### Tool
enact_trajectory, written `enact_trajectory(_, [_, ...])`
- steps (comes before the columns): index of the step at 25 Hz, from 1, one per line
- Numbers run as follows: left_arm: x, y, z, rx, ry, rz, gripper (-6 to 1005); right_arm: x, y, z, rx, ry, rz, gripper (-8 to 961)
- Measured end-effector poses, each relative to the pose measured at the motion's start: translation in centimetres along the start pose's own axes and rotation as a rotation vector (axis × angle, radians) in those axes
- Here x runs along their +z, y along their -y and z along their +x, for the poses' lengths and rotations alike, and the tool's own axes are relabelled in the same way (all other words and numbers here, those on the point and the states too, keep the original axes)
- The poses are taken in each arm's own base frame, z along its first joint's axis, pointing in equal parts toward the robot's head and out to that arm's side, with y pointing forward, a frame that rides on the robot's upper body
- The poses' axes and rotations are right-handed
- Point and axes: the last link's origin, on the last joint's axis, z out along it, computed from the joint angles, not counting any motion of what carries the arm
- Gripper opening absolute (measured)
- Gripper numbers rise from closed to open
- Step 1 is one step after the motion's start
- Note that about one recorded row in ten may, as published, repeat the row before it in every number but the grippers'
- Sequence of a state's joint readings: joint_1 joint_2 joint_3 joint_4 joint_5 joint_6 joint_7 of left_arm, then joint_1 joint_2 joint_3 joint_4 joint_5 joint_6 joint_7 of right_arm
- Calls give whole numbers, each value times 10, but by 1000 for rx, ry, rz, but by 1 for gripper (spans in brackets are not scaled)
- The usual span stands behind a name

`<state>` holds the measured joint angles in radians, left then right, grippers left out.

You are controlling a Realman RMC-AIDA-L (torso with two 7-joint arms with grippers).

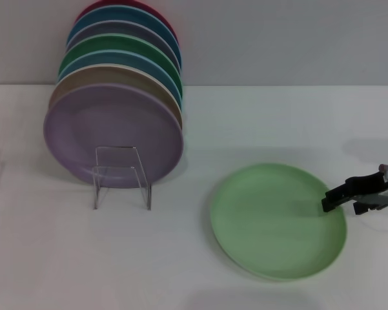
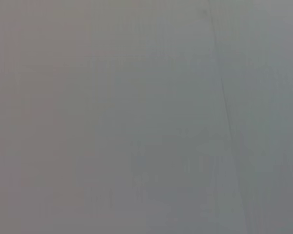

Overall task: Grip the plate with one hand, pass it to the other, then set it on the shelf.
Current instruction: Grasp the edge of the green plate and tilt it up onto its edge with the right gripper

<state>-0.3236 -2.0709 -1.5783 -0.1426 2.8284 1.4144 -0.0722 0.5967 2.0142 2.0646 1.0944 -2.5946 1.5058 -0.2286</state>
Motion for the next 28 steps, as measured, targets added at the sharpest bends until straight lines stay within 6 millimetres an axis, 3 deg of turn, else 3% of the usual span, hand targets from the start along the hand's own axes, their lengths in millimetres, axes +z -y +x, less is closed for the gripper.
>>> enact_trajectory(24, [-1,0,0,0,3,0,789,16,-3,4,-38,-40,39,711])
enact_trajectory(28, [-1,0,-1,1,4,1,789,16,-4,3,-41,-41,42,614])
